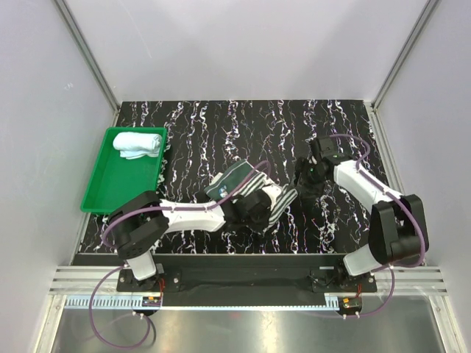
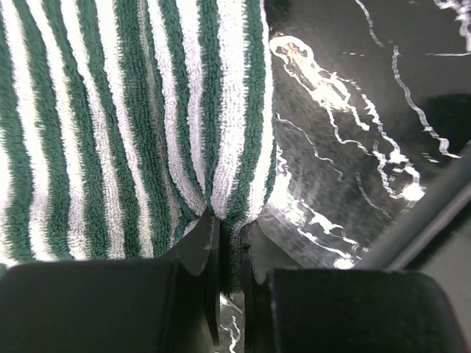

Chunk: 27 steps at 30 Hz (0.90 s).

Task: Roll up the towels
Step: Roll the towel

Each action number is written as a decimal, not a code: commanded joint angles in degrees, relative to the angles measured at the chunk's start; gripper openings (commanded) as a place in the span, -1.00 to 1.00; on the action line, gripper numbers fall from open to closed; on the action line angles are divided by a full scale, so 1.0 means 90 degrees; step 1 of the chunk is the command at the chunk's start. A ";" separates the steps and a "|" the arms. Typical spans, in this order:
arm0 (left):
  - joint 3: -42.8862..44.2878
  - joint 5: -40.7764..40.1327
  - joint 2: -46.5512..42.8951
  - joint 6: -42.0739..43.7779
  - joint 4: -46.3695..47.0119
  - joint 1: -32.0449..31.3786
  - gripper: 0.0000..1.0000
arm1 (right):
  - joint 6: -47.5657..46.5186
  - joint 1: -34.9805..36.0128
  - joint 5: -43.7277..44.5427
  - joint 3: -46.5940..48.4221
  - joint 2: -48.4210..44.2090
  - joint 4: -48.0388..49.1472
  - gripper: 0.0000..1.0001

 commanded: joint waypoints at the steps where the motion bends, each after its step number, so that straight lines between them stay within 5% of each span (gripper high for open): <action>1: -0.0111 0.1384 -0.0207 -0.0597 -0.0169 0.0293 -1.00 | -0.0305 -0.0292 0.0792 0.0663 -0.0280 -0.0585 0.41; 7: -0.0754 0.3258 -0.0382 -0.1611 0.1146 0.1172 -1.00 | -0.0305 -0.0468 0.1157 0.1309 -0.0884 -0.0851 0.35; 15: -0.1622 0.5837 -0.0012 -0.3786 0.4005 0.2324 -1.00 | 0.0396 -0.0458 -0.1505 0.0042 -0.1754 0.1080 -0.20; 19: -0.1975 0.5957 0.0271 -0.4503 0.4723 0.2658 -1.00 | 0.0836 -0.0341 -0.2134 -0.0711 -0.1959 0.2058 -0.49; 27: -0.2659 0.5382 0.0477 -0.5149 0.5124 0.2921 -1.00 | 0.2203 0.0000 -0.2662 -0.2548 -0.1523 0.5211 -0.61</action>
